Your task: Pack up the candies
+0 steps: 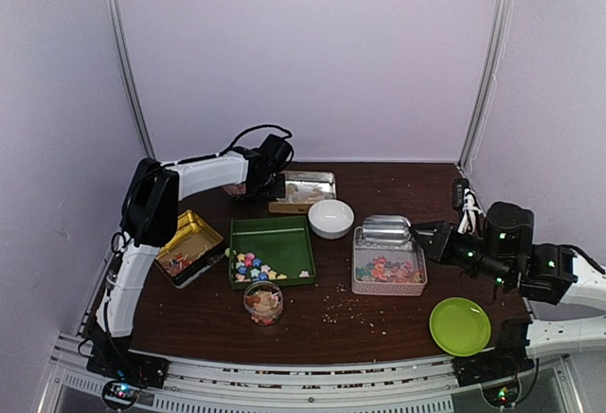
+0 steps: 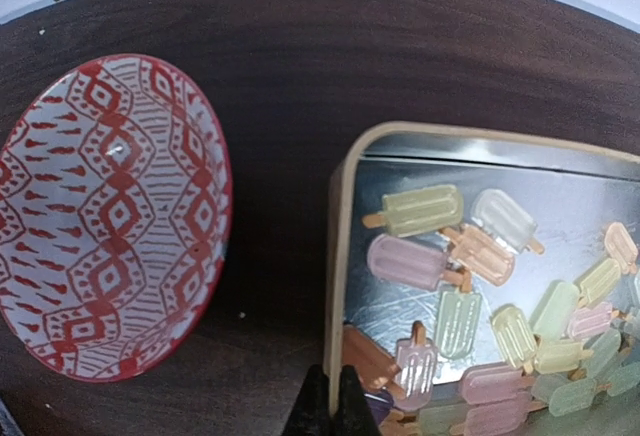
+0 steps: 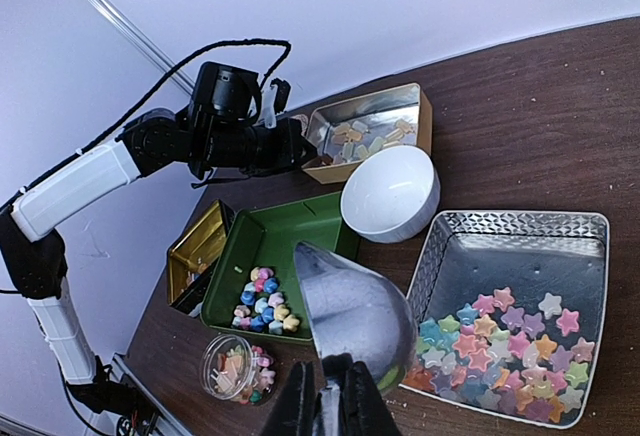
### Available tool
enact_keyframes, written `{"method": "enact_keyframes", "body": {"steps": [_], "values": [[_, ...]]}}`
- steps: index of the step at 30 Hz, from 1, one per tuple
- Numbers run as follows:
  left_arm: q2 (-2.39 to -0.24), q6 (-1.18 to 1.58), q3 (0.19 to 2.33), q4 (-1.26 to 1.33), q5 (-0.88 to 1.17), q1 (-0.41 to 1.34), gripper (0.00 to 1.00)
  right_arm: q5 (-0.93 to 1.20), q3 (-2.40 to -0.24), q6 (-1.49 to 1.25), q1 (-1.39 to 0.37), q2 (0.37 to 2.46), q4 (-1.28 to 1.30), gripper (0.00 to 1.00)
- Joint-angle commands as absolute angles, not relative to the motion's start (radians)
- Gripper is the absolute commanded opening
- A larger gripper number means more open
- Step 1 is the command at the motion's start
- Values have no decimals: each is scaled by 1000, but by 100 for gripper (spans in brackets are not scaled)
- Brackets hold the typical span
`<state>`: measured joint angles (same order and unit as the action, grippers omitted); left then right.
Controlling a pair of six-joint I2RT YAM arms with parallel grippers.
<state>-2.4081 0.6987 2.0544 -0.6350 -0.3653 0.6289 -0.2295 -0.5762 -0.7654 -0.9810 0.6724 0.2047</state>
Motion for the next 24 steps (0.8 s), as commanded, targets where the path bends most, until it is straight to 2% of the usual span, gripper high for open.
{"method": "enact_keyframes", "body": {"steps": [1,4,10,13,20,22,24], "values": [[-2422,708,2094,-580,-294,626,2,-254,-581,-763,-976,664,196,0],[-2417,700,2096,-583,-283,625,11,-254,-582,-762,-975,666,201,0],[-2412,677,2099,-587,-260,626,23,-250,-582,-774,-977,672,206,0],[-2393,670,2102,-604,-240,624,40,-230,-593,-774,-974,676,207,0],[-2151,640,2031,-610,-301,625,95,3,-662,-732,-977,804,235,0],[-2049,604,1975,-608,-350,624,98,123,-673,-730,-981,862,249,0],[-1949,554,1927,-606,-381,624,98,157,-687,-730,-995,916,294,0]]}}
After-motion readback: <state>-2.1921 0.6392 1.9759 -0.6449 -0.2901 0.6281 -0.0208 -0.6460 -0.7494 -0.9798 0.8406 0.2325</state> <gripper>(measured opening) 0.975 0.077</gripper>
